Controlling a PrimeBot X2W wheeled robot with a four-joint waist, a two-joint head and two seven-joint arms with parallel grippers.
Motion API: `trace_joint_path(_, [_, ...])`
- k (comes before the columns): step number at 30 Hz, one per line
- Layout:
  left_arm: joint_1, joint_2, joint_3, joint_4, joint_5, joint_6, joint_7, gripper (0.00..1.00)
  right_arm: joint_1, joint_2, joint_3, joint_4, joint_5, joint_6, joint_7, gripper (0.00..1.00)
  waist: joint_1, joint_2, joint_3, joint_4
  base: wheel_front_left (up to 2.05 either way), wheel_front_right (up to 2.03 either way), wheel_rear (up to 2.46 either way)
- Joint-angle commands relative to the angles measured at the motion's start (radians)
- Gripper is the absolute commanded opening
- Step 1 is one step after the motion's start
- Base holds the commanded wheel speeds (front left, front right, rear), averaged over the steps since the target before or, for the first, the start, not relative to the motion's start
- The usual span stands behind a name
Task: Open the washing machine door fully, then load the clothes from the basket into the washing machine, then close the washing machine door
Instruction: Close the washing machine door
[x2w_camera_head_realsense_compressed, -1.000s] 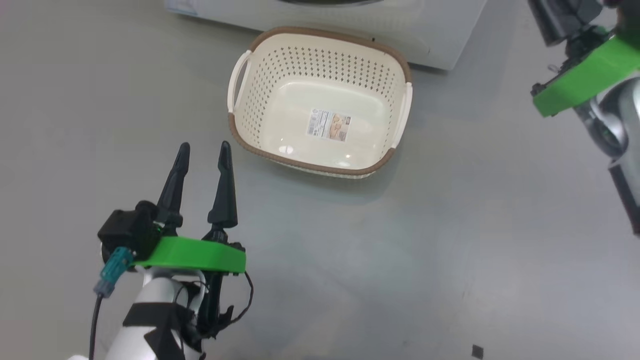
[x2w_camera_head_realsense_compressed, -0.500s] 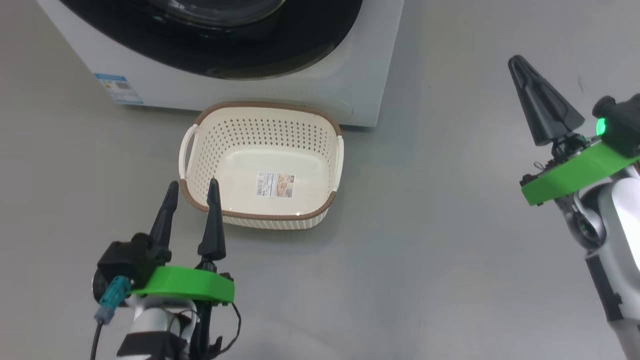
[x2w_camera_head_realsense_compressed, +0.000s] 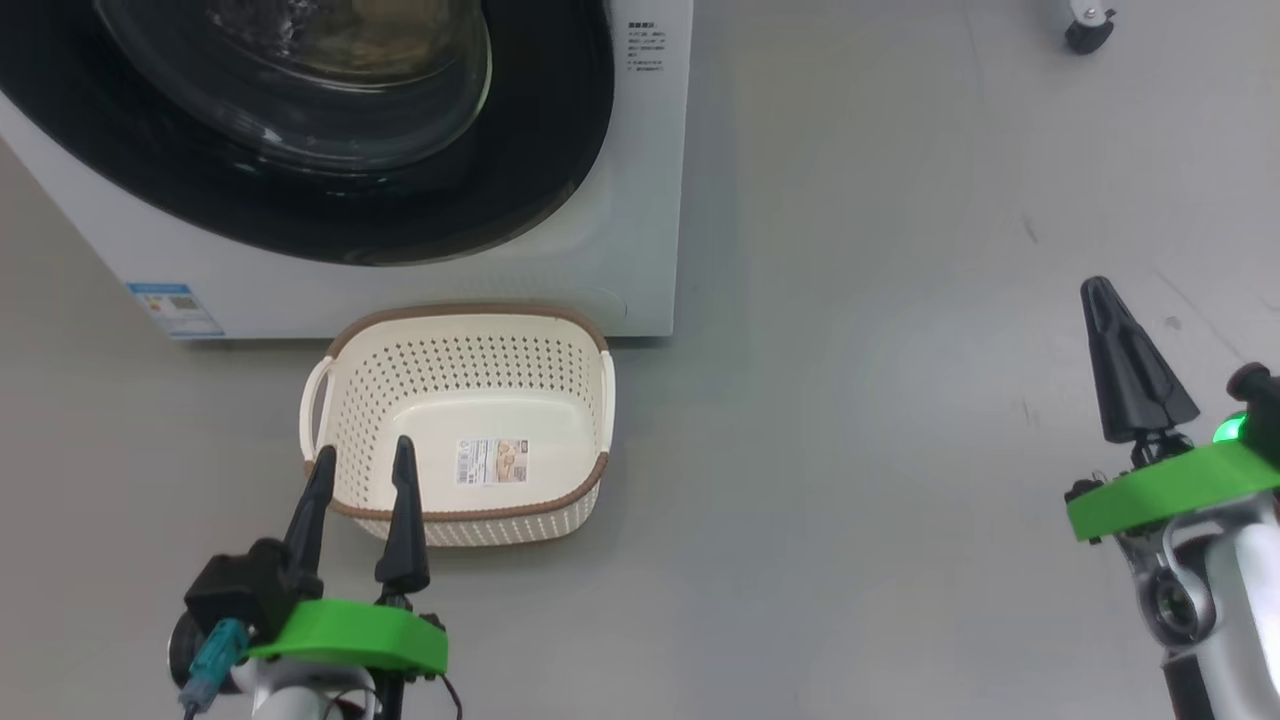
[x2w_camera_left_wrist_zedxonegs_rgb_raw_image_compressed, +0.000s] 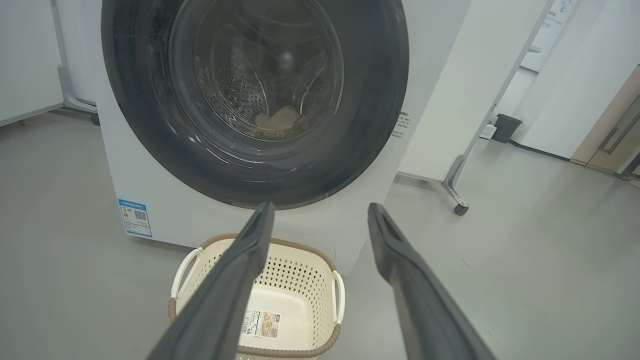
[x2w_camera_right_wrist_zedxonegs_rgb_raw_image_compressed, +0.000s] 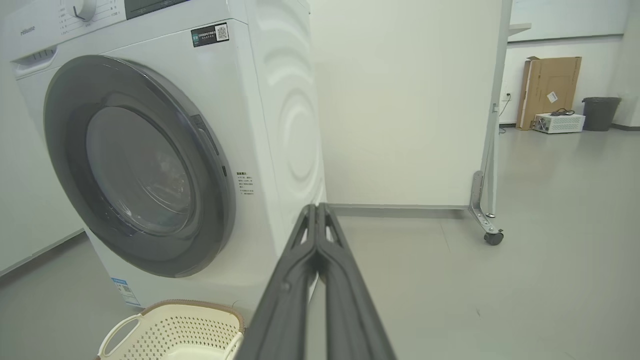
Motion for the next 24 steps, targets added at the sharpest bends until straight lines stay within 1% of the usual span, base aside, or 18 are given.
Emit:
trace_joint_path(1, [-0.015,0.016,0.037,-0.025,0.012,-0.006,-0.007,1.00,-0.019,-0.001,0.011,-0.039,0.008,-0.004,-0.001,0.00,0.0001,-0.0001,-0.014,-0.014,0.00,0.00,0.00])
trace_joint_path(7, [0.012,0.016,0.059,-0.016,0.021,-0.006,-0.007,1.00,0.048,0.040,-0.039,-0.040,0.039,-0.004,-0.001,0.00,0.0001,-0.0001,-0.039,-0.036,0.00,0.00,0.00])
trace_joint_path(18, [0.030,0.016,0.085,0.008,0.017,-0.006,-0.007,1.00,0.095,0.072,-0.074,-0.019,0.047,-0.004,-0.001,0.00,0.0001,-0.0001,-0.065,-0.043,0.00,0.00,0.00])
trace_joint_path(19, [0.031,0.016,0.085,0.008,0.017,-0.006,-0.007,1.00,0.096,0.074,-0.077,-0.017,0.044,-0.004,-0.001,0.13,0.0001,-0.0001,-0.066,-0.043,0.00,0.00,0.00])
trace_joint_path(20, [0.032,0.016,0.086,0.007,0.018,-0.006,-0.007,1.00,0.097,0.076,-0.081,-0.017,0.038,-0.004,-0.001,0.53,0.0001,-0.0001,-0.067,-0.043,0.00,0.00,0.00])
trace_joint_path(21, [0.033,0.016,0.087,0.007,0.019,-0.006,-0.007,1.00,0.098,0.077,-0.084,-0.015,0.030,-0.004,-0.001,1.00,0.0001,-0.0001,-0.067,-0.044,0.00,0.00,0.00])
trace_joint_path(24, [0.036,0.016,0.090,0.005,0.020,-0.006,-0.007,1.00,0.100,0.079,-0.083,-0.011,0.004,-0.004,-0.001,1.00,0.0001,-0.0001,-0.070,-0.044,0.00,0.00,0.00])
